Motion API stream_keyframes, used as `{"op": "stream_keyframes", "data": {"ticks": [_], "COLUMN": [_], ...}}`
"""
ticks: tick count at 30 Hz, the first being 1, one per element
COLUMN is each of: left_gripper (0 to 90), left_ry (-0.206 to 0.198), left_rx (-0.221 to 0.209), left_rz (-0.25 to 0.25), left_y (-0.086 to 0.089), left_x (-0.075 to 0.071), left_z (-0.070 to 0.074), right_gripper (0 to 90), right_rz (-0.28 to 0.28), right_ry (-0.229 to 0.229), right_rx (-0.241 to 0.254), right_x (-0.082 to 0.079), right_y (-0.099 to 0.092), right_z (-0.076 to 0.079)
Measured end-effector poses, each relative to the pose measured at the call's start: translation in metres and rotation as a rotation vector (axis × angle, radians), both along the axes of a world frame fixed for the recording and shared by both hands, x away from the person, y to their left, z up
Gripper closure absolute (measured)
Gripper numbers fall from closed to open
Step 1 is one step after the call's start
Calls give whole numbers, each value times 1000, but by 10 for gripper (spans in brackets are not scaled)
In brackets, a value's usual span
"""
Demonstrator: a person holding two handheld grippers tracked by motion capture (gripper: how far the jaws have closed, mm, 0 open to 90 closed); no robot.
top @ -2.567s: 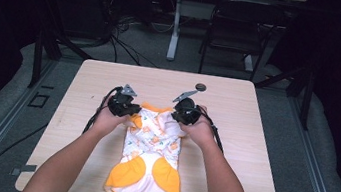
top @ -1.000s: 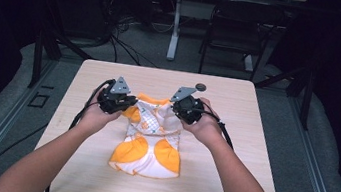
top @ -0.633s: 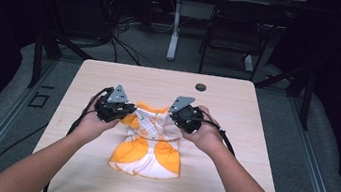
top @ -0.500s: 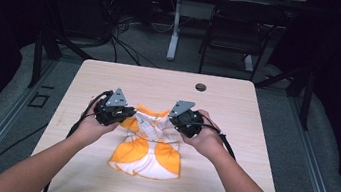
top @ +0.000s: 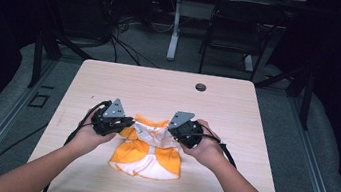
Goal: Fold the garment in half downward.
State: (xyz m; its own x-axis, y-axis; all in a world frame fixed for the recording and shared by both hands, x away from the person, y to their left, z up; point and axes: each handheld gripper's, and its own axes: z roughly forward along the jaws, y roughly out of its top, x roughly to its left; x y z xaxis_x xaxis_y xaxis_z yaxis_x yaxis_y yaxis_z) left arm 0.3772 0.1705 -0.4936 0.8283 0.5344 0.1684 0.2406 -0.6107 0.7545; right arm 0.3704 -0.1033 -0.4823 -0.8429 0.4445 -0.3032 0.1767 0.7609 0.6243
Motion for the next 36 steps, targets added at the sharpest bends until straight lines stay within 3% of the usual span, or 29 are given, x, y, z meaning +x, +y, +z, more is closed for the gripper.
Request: {"op": "stream_keyframes", "data": {"ticks": [16,18,24,26,27,36], "left_gripper": [836,836,833,830,827,821], "left_ry": [31,31,49,54,58,72], "left_rx": [17,23,8,0,-6,-9], "left_rz": [-38,-45,-58,-61,-65,-69], "left_y": [3,4,5,5,5,10], "left_x": [-20,-23,-34,-36,-38,-48], "left_z": [-20,-23,-30,-32,-33,-38], "right_gripper": [864,864,861,858,855,801], "right_rz": [41,41,55,51,57,47], "right_ry": [37,50,57,58,59,87], "right_rx": [-13,8,0,23,7,56], "right_x": [-25,-30,-42,-46,-47,-58], "right_y": [1,-1,-1,-2,-3,-11], "right_z": [-18,-22,-29,-32,-32,-38]}}
